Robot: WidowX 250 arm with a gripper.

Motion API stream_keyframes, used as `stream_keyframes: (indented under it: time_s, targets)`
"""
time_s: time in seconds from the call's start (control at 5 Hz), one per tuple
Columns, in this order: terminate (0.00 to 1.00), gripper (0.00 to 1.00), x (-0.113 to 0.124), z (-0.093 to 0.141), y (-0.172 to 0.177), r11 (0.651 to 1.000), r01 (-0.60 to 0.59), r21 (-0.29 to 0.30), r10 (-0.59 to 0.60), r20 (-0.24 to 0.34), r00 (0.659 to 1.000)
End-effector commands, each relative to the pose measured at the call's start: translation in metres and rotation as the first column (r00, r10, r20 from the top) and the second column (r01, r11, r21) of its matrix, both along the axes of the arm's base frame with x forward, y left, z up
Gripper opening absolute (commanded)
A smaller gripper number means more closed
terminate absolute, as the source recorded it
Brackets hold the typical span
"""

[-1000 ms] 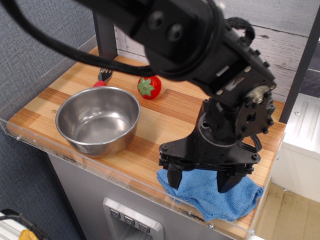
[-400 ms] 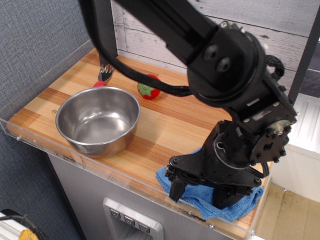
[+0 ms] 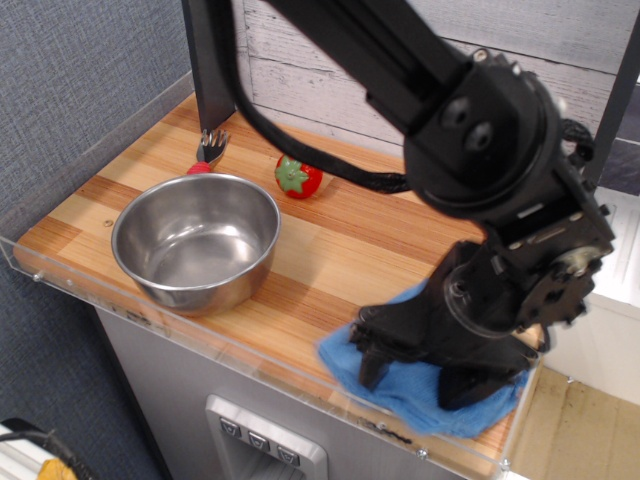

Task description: Slide the blue rag back and away from the silver pan.

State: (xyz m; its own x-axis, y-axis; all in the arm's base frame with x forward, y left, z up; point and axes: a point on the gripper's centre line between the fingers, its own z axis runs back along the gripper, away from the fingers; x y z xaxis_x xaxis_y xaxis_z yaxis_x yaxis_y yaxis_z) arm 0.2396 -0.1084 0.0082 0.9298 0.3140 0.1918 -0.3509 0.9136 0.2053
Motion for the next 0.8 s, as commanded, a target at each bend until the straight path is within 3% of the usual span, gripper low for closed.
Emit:
stream_keyframes:
  time_s: [0.0,0.2,0.6]
  targets:
    - [0.0,1.0,-0.002,-0.017,-0.007,1.0,-0.013,-0.002,0.013,-0.024,1.0]
    - [0.0,1.0,-0.002,-0.016,-0.007,1.0,-0.005,0.001,0.005,-0.023,1.0]
    - [0.0,1.0,0.009,-0.02,0.005,0.992,-0.015,-0.122,0.018,0.016,1.0]
